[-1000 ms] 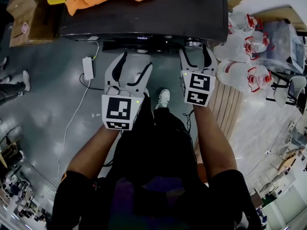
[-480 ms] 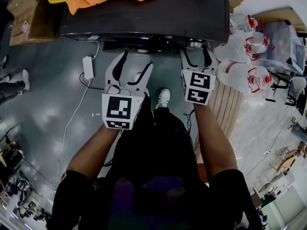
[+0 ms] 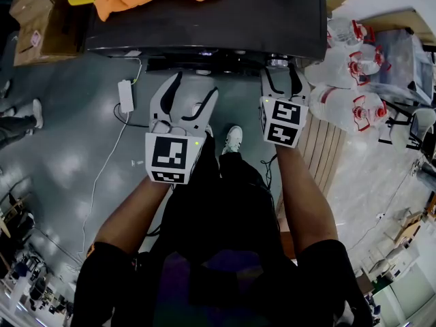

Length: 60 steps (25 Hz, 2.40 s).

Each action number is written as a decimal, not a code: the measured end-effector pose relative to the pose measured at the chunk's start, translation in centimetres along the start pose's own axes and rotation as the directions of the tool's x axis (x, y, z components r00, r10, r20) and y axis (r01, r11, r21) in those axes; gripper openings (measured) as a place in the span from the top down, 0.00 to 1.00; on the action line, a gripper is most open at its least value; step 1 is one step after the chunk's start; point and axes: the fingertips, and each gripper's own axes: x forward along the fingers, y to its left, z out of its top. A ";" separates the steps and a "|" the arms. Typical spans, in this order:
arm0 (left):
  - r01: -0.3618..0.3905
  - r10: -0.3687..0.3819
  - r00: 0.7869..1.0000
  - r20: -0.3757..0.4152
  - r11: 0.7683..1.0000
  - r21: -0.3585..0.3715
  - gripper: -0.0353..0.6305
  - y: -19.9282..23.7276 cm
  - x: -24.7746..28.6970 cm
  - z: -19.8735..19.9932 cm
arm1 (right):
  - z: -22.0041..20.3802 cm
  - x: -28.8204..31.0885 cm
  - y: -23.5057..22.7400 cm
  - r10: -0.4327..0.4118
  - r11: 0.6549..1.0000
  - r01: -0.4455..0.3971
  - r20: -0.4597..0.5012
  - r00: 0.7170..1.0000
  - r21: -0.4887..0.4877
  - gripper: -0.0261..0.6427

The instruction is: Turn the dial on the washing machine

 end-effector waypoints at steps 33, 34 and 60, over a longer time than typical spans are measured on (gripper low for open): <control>-0.063 0.061 0.991 0.122 0.998 0.019 0.92 -4.1 -7.3 7.9 | 7.7 -15.0 0.7 0.112 0.994 -0.114 0.202 0.973 -0.002 0.91; -0.052 0.047 0.991 0.124 0.998 0.032 0.92 -4.8 -7.7 8.2 | 7.9 -15.8 0.9 0.126 0.992 -0.128 0.210 0.970 -0.003 0.92; -0.023 0.018 0.994 0.109 0.999 0.044 0.93 -10.2 -11.4 7.7 | 9.3 -23.3 3.8 0.294 0.955 -0.294 0.303 0.907 -0.049 0.94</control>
